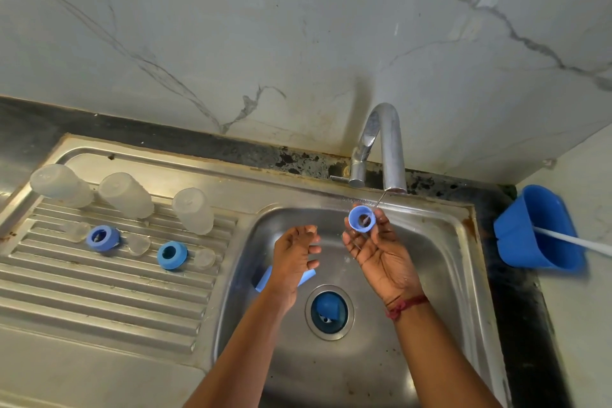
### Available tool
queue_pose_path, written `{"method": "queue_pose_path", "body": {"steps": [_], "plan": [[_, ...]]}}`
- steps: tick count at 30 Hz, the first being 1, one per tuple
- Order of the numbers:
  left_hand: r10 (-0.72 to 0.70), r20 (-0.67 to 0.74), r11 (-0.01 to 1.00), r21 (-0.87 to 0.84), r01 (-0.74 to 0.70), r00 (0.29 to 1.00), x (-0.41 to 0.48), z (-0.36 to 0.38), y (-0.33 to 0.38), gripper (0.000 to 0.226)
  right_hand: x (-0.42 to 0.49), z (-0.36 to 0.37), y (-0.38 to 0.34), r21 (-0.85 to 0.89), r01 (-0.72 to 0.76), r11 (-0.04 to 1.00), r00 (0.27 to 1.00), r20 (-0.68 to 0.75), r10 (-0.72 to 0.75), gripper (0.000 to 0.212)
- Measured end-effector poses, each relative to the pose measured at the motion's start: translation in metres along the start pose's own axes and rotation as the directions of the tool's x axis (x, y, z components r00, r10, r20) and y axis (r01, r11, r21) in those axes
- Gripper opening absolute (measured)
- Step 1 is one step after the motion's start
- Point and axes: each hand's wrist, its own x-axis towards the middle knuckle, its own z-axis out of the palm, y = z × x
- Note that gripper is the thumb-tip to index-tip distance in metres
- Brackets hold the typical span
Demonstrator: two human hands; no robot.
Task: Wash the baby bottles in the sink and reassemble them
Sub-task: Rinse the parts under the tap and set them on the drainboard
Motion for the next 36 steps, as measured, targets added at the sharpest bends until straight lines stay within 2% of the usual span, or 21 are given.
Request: {"method": "queue_pose_path", "body": {"steps": [3, 6, 8, 11, 15, 17, 22, 24, 27, 29, 30, 33, 36], "plan": [[-0.008, -0.004, 1.000, -0.002, 0.008, 1.000, -0.001, 0.000, -0.001, 0.011, 0.000, -0.005, -0.005, -0.004, 0.077, 0.997, 0.997, 0.026, -0.077, 0.049], [-0.002, -0.001, 1.000, -0.003, 0.002, 1.000, -0.003, -0.001, -0.004, 0.019, -0.004, -0.008, -0.011, -0.091, 0.103, 0.991, 0.995, 0.004, -0.103, 0.028], [-0.006, 0.000, 1.000, -0.009, 0.006, 1.000, -0.004, -0.001, -0.004, 0.019, -0.008, -0.007, -0.013, -0.186, 0.055, 0.981, 0.997, -0.049, -0.065, 0.035], [-0.020, -0.003, 1.000, -0.014, 0.020, 1.000, -0.005, 0.001, -0.007, 0.012, -0.009, -0.003, -0.010, -0.218, -0.063, 0.974, 0.987, -0.160, 0.028, 0.032], [-0.021, 0.003, 1.000, -0.008, 0.021, 1.000, -0.007, 0.001, -0.008, 0.013, -0.007, 0.005, -0.005, -0.340, -0.184, 0.922, 0.968, -0.227, 0.109, 0.048], [-0.017, 0.003, 1.000, 0.003, 0.017, 1.000, -0.007, 0.000, -0.007, 0.015, -0.008, 0.007, -0.004, -0.331, -0.163, 0.929, 0.972, -0.214, 0.094, 0.047], [-0.017, 0.002, 1.000, 0.013, 0.017, 1.000, -0.007, -0.007, -0.007, 0.012, -0.009, 0.008, -0.005, -0.402, -0.053, 0.914, 0.984, -0.174, -0.020, 0.027], [-0.019, -0.004, 1.000, 0.025, 0.019, 1.000, -0.010, -0.011, -0.007, 0.008, -0.014, 0.007, -0.004, -0.545, -0.019, 0.838, 0.973, -0.205, -0.110, 0.036], [-0.027, -0.029, 0.995, 0.095, 0.029, 0.999, -0.016, -0.020, -0.010, 0.009, -0.032, 0.005, 0.003, -0.835, -0.014, 0.550, 0.956, -0.173, -0.239, 0.044], [-0.058, -0.029, 0.985, 0.162, 0.062, 0.998, -0.021, -0.026, -0.015, 0.009, -0.042, 0.000, 0.009, -0.924, -0.042, 0.381, 0.959, -0.144, -0.243, 0.040], [-0.085, -0.022, 0.976, 0.199, 0.087, 0.996, -0.025, -0.029, -0.018, 0.009, -0.049, 0.000, 0.011, -0.930, -0.069, 0.360, 0.962, -0.158, -0.224, 0.037], [-0.122, -0.009, 0.945, 0.304, 0.119, 0.992, -0.039, -0.038, -0.025, 0.009, -0.064, 0.001, 0.018, -0.895, -0.140, 0.424, 0.957, -0.232, -0.172, 0.022], [-0.109, 0.030, 0.915, 0.394, 0.088, 0.994, -0.055, -0.045, -0.030, 0.012, -0.078, -0.004, 0.025, -0.944, -0.148, 0.296, 0.959, -0.210, -0.190, 0.028]]}}
